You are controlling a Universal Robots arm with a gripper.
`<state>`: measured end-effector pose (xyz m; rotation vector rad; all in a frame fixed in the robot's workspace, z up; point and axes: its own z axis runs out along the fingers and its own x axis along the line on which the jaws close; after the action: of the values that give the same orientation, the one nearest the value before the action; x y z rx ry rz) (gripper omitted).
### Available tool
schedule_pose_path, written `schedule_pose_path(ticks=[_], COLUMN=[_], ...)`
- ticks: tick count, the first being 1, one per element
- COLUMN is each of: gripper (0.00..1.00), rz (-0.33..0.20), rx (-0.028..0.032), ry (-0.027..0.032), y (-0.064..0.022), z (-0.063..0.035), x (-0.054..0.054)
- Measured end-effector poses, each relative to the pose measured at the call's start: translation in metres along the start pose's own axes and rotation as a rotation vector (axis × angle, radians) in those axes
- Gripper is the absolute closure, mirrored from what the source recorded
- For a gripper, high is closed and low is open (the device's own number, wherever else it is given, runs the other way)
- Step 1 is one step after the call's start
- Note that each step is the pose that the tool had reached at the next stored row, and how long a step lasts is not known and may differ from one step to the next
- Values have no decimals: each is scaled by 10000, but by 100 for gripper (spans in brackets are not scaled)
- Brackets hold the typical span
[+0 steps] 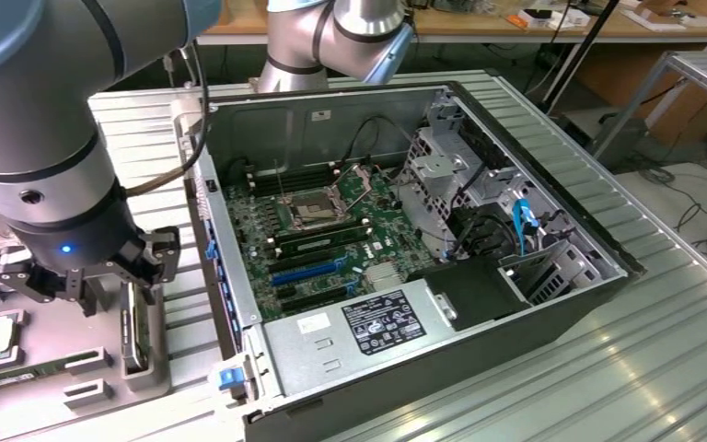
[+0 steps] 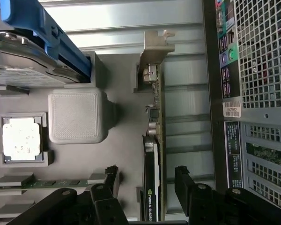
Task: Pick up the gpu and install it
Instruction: 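Pick up the gpu and move the gpu toward the slot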
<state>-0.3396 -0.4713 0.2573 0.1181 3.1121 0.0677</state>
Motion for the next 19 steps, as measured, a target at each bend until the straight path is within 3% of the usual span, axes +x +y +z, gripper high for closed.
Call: schedule_pose_path(ticks=[8,19], gripper=[40,40], rz=[1,0], rx=[1,1], ry=[1,0], y=[-4,-24], z=[93,98], x=[-31,-33])
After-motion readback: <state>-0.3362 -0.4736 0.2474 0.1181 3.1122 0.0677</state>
